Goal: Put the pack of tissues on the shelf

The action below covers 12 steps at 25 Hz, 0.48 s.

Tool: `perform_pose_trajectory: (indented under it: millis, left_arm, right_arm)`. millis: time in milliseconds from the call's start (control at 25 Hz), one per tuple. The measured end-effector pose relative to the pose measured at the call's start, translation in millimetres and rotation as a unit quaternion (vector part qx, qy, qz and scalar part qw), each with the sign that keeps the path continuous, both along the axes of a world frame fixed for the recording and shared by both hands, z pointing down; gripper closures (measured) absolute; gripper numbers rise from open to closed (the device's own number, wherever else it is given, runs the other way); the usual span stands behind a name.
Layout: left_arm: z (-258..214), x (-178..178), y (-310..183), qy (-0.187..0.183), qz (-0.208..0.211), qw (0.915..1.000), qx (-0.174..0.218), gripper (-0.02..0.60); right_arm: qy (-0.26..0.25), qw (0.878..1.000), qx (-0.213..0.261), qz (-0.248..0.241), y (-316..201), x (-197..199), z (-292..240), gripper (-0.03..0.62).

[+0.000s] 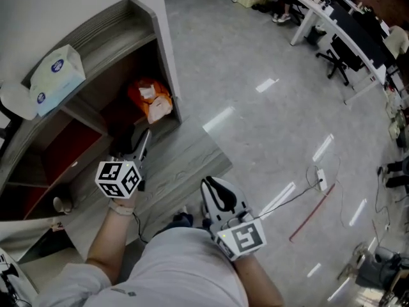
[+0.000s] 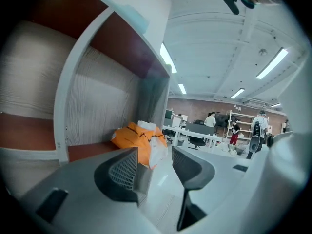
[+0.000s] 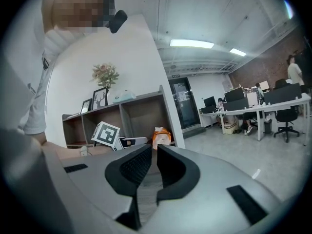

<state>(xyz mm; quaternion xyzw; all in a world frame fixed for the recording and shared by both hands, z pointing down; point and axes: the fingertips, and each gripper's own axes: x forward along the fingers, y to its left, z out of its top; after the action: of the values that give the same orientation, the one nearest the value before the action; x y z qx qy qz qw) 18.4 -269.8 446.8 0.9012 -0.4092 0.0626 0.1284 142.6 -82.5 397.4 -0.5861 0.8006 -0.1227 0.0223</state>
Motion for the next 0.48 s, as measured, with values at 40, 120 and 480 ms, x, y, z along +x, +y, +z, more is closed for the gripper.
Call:
perform_pose_trajectory:
  millis: [40,120,480]
  left_arm:
    - [-5,-4,3,0.005,-0.001,1.0,0.002,0.357]
    - [-16,-12,11,0.009,-0.002,0.9999,0.011,0.371]
    - [-50,-56,60,0.004,-0.012,0.999,0.043,0.524]
  right_arm:
    - [-0.001,1.0,0.001,-0.008,-3,-3,-1,0.549]
    - [-0.002,1.0,0.006,-0.027,-9,-10,-3,0.549]
    - [0.0,0.993,0.012,-0.12,-31,-57,-4,0.549]
